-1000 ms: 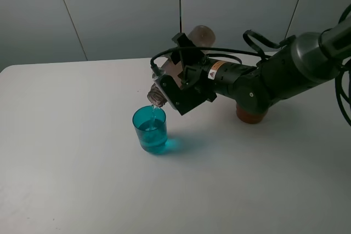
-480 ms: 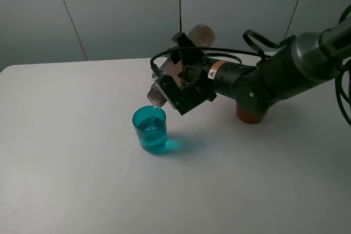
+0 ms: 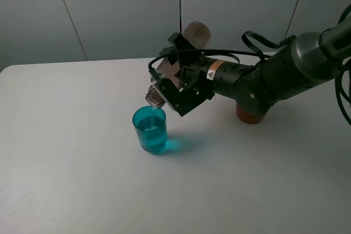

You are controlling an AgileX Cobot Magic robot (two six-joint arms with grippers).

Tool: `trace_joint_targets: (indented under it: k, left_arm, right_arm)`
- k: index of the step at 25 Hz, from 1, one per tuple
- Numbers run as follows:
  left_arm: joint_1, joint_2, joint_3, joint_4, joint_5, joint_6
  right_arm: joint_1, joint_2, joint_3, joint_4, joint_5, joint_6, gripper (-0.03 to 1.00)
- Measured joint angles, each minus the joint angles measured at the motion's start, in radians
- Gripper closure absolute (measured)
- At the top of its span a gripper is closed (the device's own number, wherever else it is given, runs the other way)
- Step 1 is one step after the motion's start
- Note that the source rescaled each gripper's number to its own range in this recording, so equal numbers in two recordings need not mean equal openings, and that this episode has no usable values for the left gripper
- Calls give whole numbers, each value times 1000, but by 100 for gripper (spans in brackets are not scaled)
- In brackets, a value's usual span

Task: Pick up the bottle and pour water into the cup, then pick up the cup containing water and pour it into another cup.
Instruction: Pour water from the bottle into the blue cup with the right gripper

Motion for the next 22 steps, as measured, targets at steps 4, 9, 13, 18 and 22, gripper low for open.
trace_joint_targets:
  k: [4, 9, 13, 18, 22]
  left_arm:
    - [0, 0, 0, 0, 0, 0]
    - [0, 0, 0, 0, 0, 0]
    - [0, 0, 0, 0, 0, 0]
    - [0, 0, 0, 0, 0, 0]
    - [0, 0, 0, 0, 0, 2]
  right_arm:
    - [0, 0, 0, -6, -5, -11, 96]
    - [0, 0, 0, -10, -46, -19, 96]
    - [0, 0, 0, -12, -50, -21, 96]
    - [3, 0, 0, -16, -54, -36, 96]
    - [17, 0, 0, -21, -57, -40, 96]
